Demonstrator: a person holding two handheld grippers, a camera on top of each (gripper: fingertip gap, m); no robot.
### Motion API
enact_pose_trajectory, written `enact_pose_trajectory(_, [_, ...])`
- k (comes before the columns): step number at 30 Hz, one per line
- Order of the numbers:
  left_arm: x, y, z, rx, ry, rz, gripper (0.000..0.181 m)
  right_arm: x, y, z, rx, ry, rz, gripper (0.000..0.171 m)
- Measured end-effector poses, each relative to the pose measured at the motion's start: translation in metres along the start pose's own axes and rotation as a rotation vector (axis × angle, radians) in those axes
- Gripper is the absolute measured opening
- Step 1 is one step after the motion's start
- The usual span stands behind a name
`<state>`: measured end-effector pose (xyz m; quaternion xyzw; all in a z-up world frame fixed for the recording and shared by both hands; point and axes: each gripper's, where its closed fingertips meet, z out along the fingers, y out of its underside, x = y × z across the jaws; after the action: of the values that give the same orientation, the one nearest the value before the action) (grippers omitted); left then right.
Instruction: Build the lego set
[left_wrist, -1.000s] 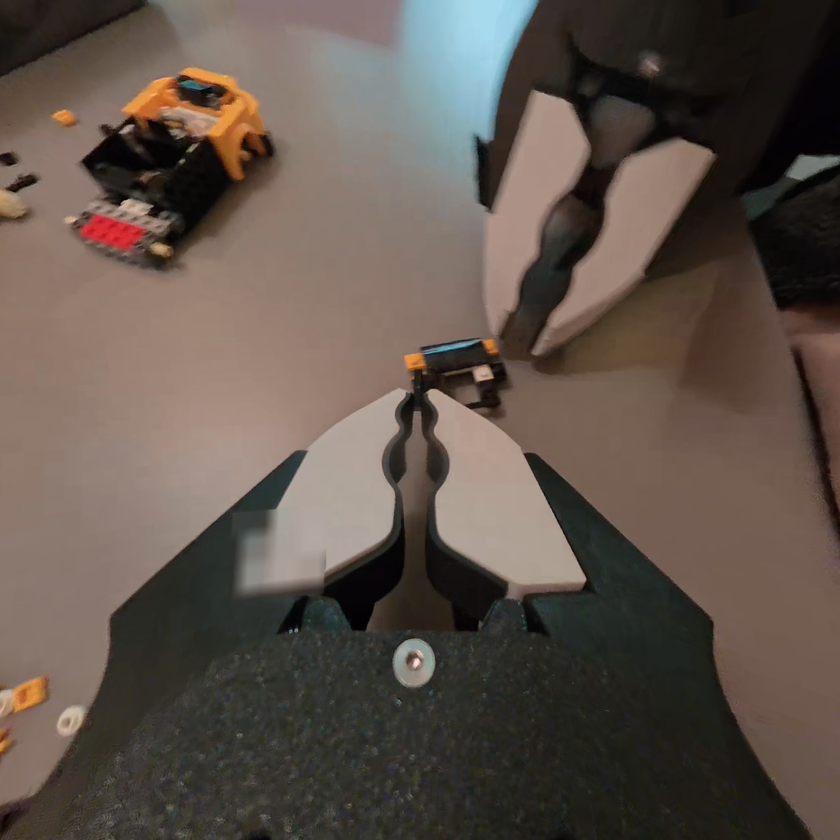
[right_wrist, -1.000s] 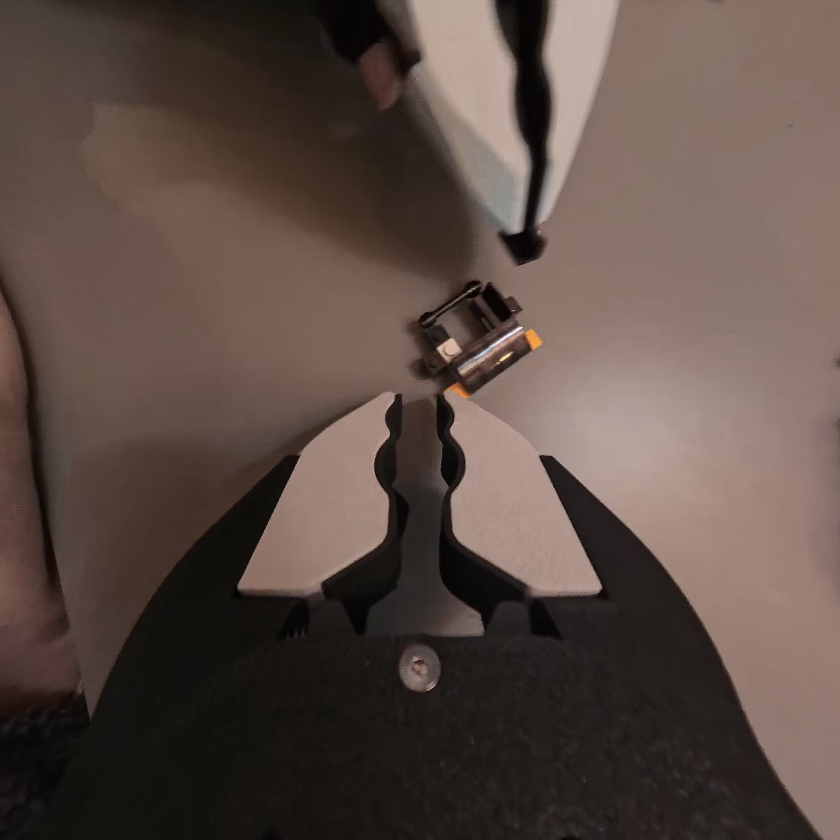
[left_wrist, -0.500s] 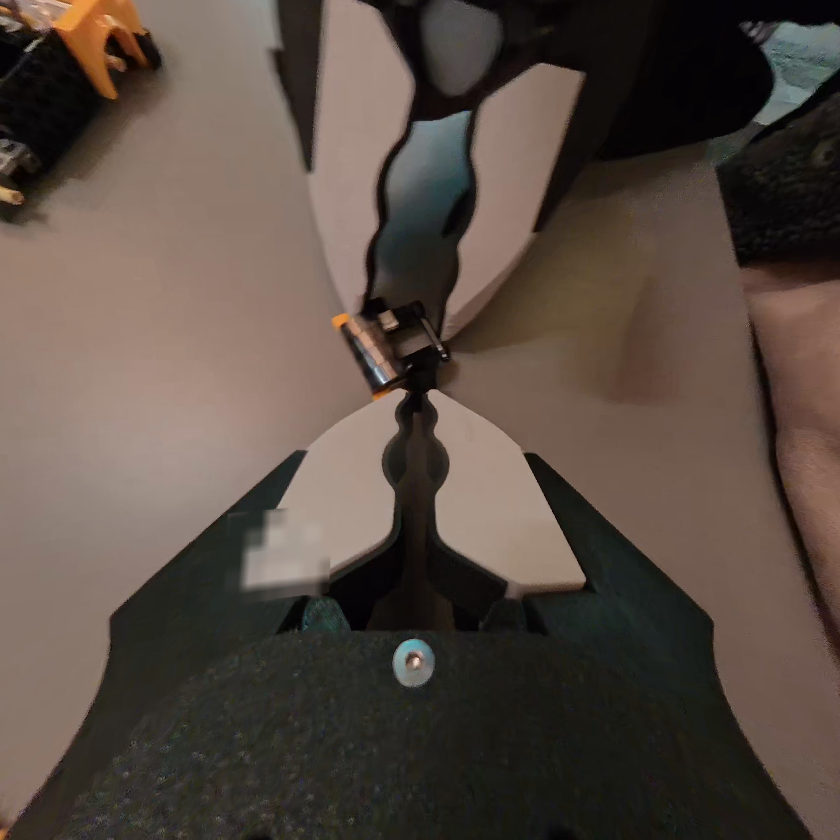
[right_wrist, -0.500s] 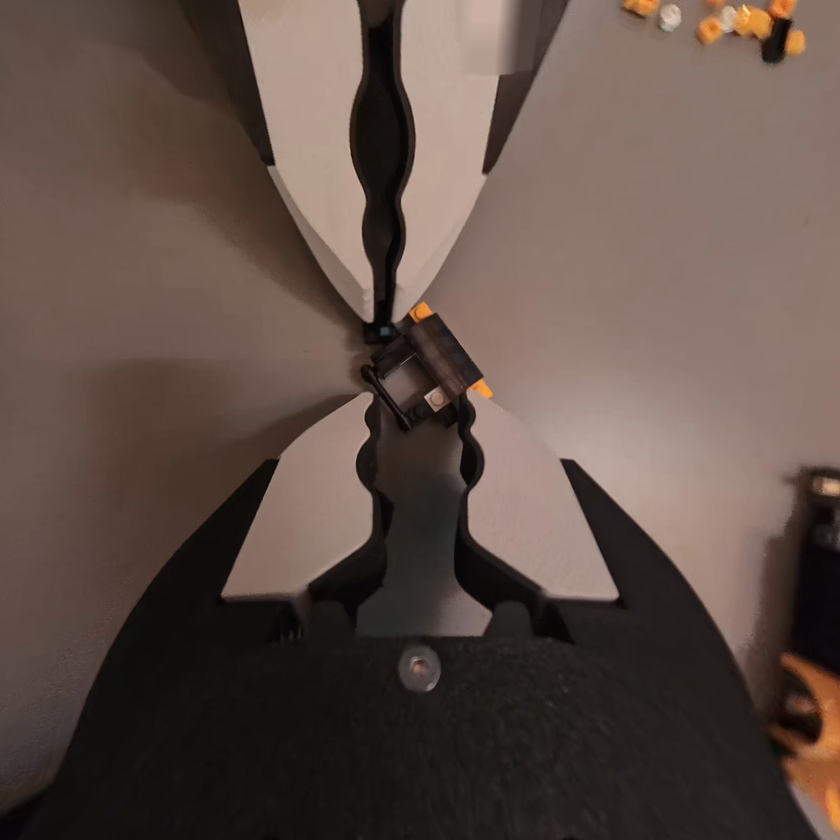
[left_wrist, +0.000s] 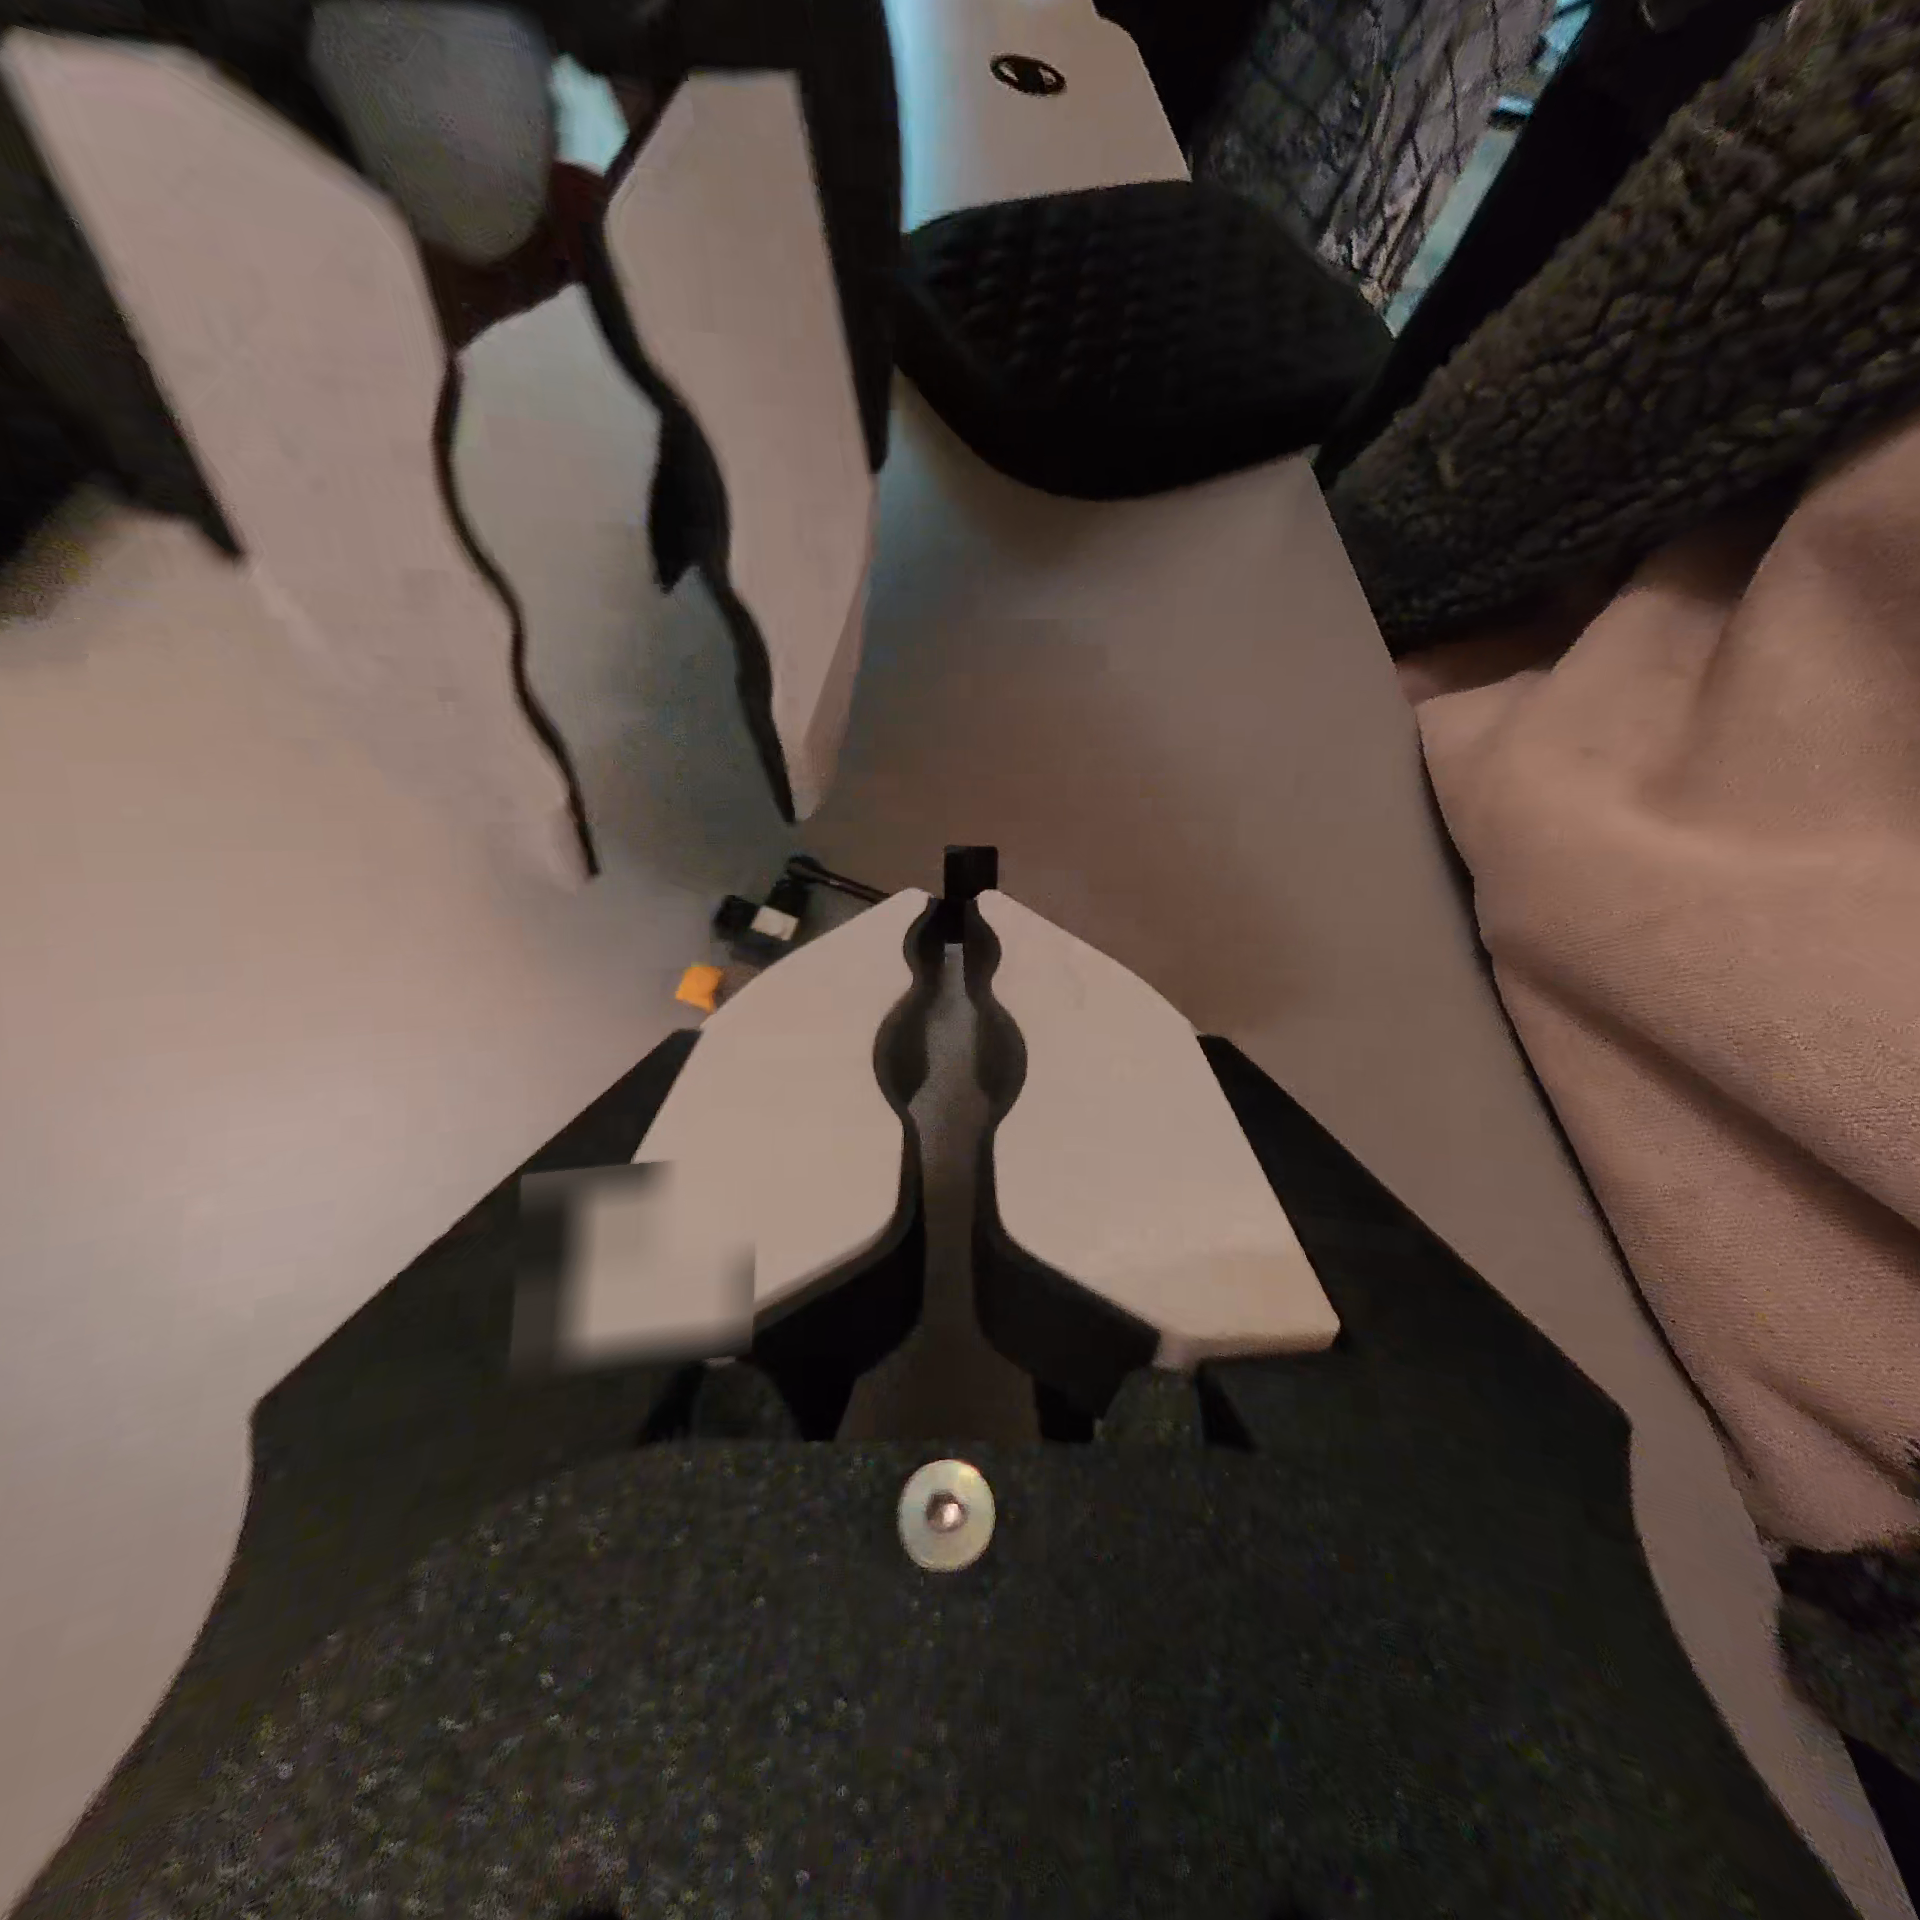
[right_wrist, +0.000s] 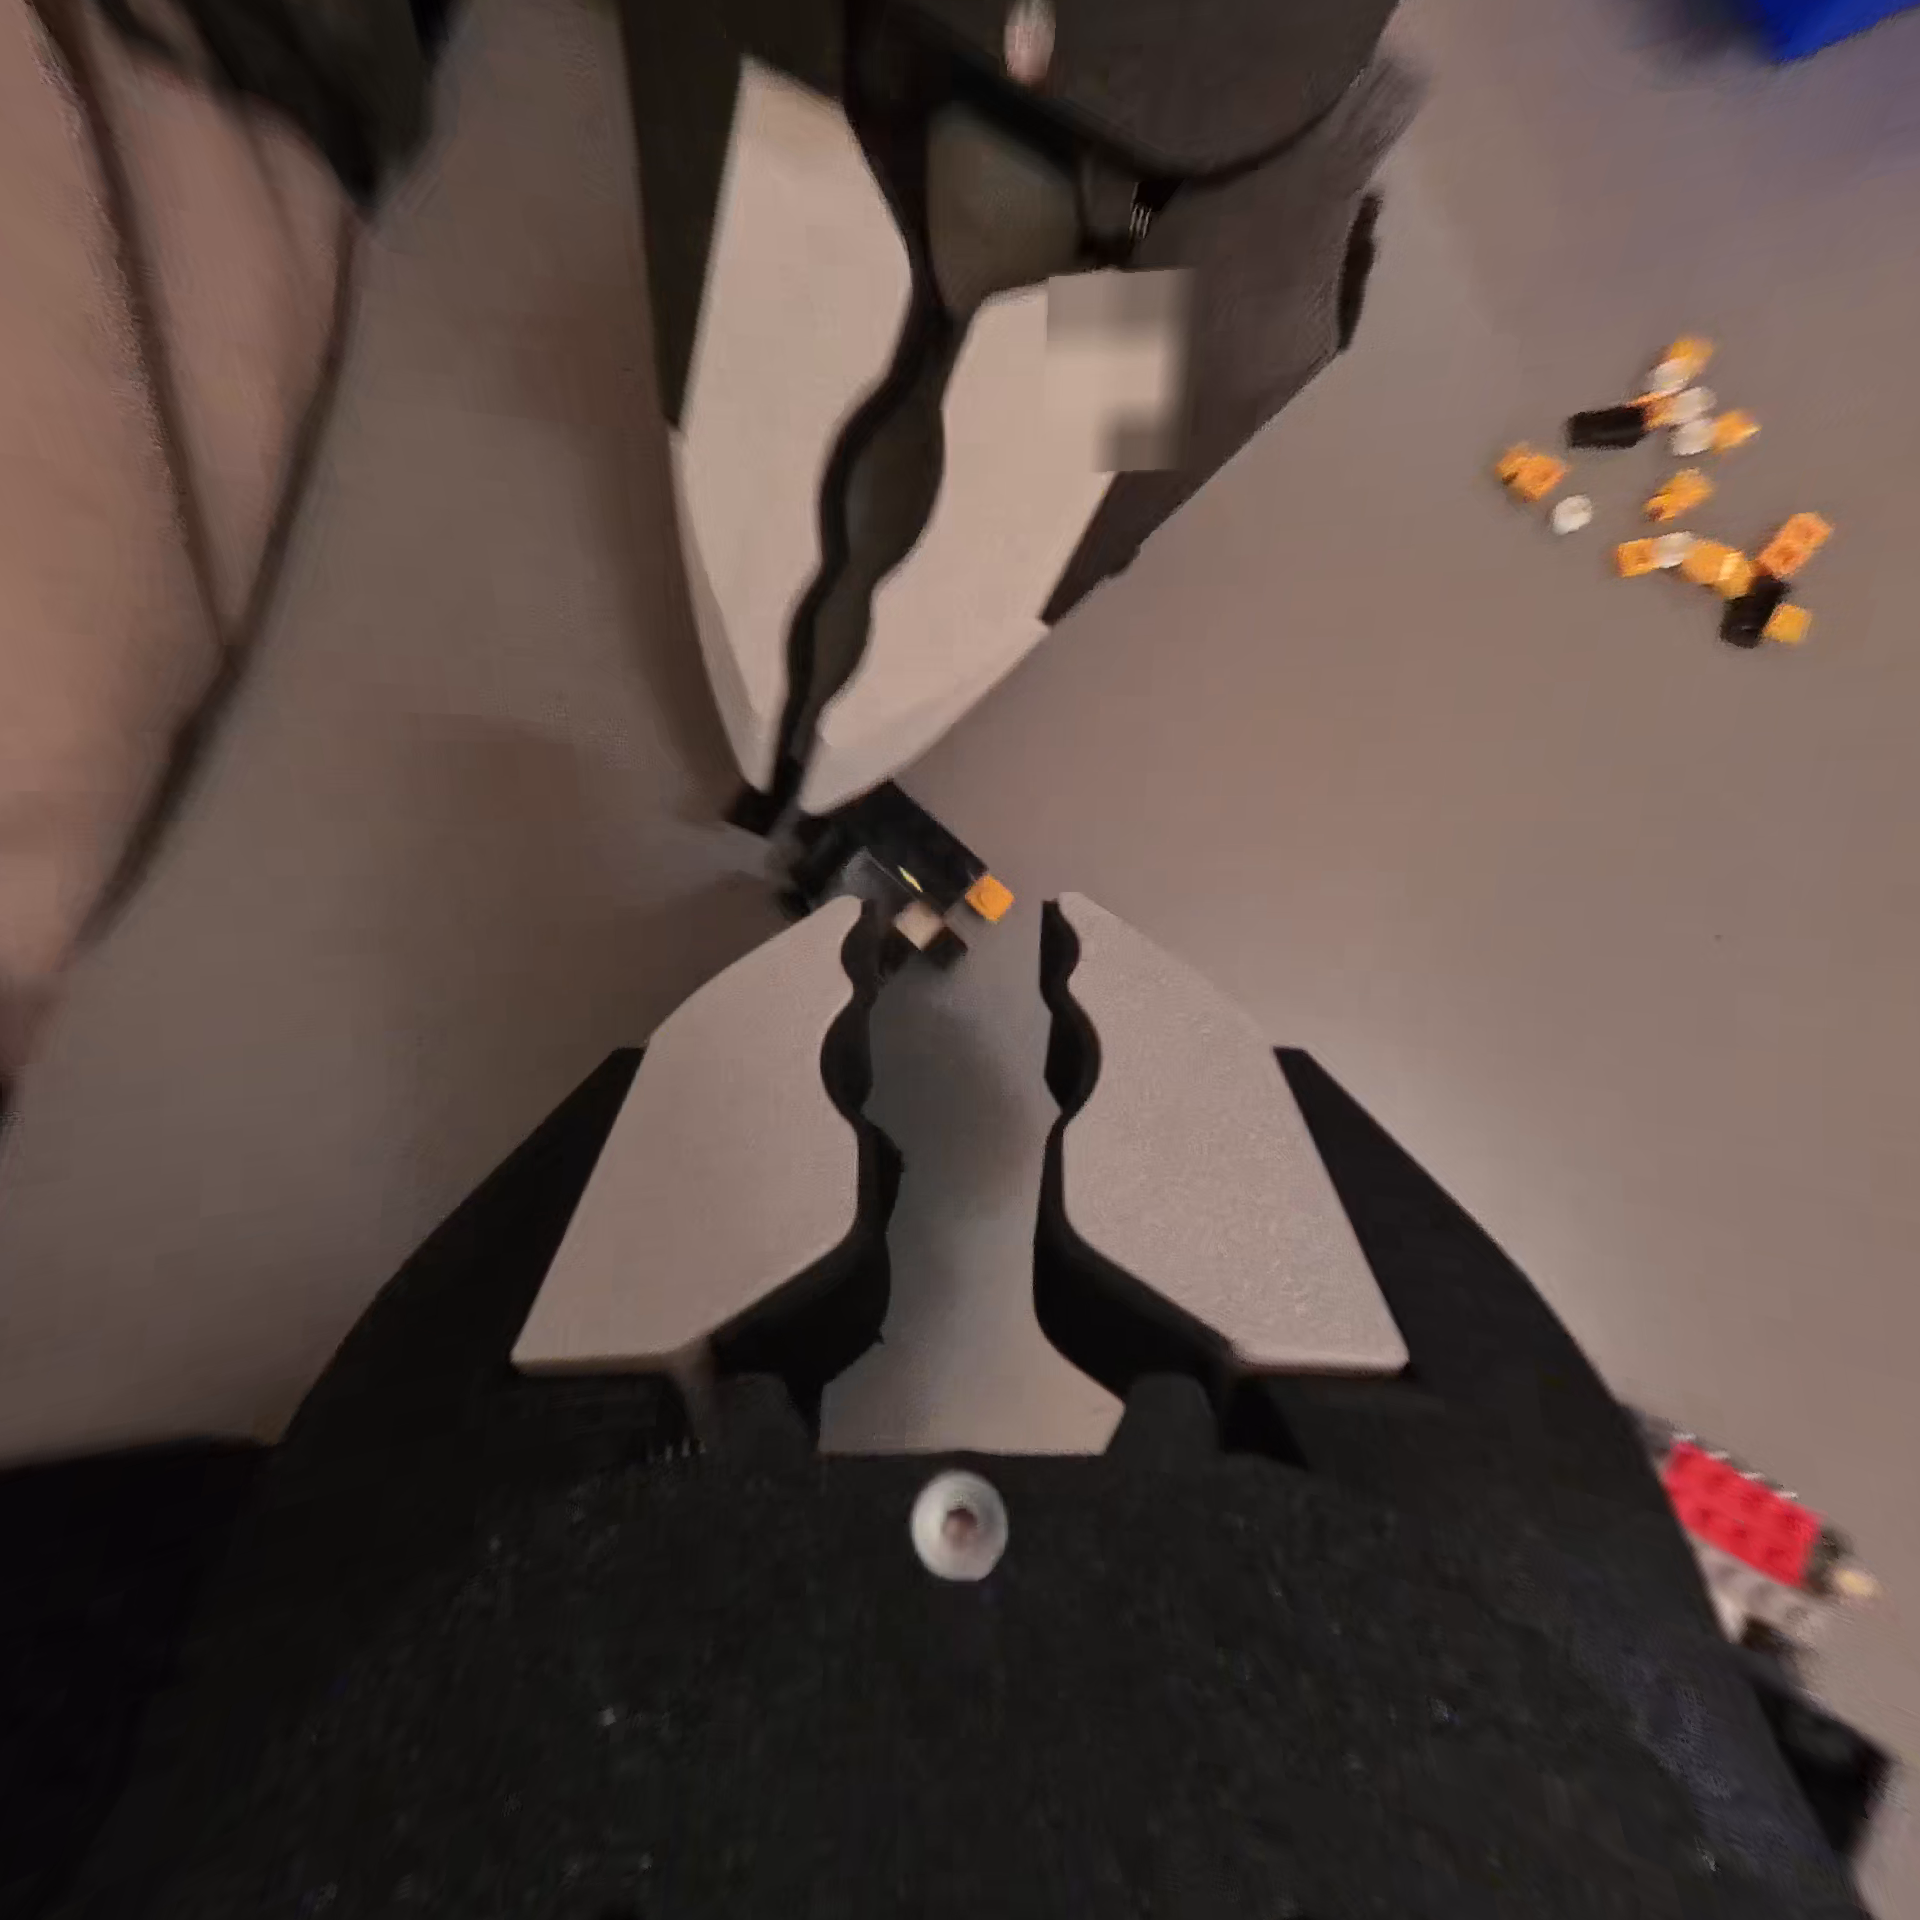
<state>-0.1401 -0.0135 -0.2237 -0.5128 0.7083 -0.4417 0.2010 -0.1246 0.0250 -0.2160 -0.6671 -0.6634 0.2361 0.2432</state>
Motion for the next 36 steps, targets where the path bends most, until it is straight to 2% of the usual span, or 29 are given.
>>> enact_pose_trajectory(2, [-0.008,-0.001,-0.004,0.017,-0.033,-0.006,0.002,-0.01,-0.013,-0.007,0.112,0.017,0.1,0.022])
enact_pose_trajectory(5, [-0.014,-0.003,-0.004,0.023,-0.056,-0.01,0.002,-0.021,-0.016,-0.007,0.153,0.063,0.199,0.015])
enact_pose_trajectory(19, [-0.017,-0.002,0.005,-0.079,-0.128,0.124,0.002,-0.021,0.0,0.011,0.075,0.167,0.32,0.003])
enact_pose_trajectory(25, [-0.03,0.009,-0.009,-0.066,-0.143,0.074,0.029,-0.011,0.011,0.013,0.161,0.249,0.439,0.003])
enact_pose_trajectory(30, [-0.032,0.018,0.004,-0.091,-0.118,0.088,0.048,-0.008,0.018,0.014,0.213,0.282,0.532,0.003])
enact_pose_trajectory(33, [-0.031,0.021,0.008,-0.115,-0.098,0.098,0.052,-0.009,0.018,0.016,0.237,0.28,0.563,0.003])
enact_pose_trajectory(36, [-0.028,0.022,0.009,-0.126,-0.086,0.112,0.046,-0.008,0.019,0.017,0.229,0.301,0.566,0.003])
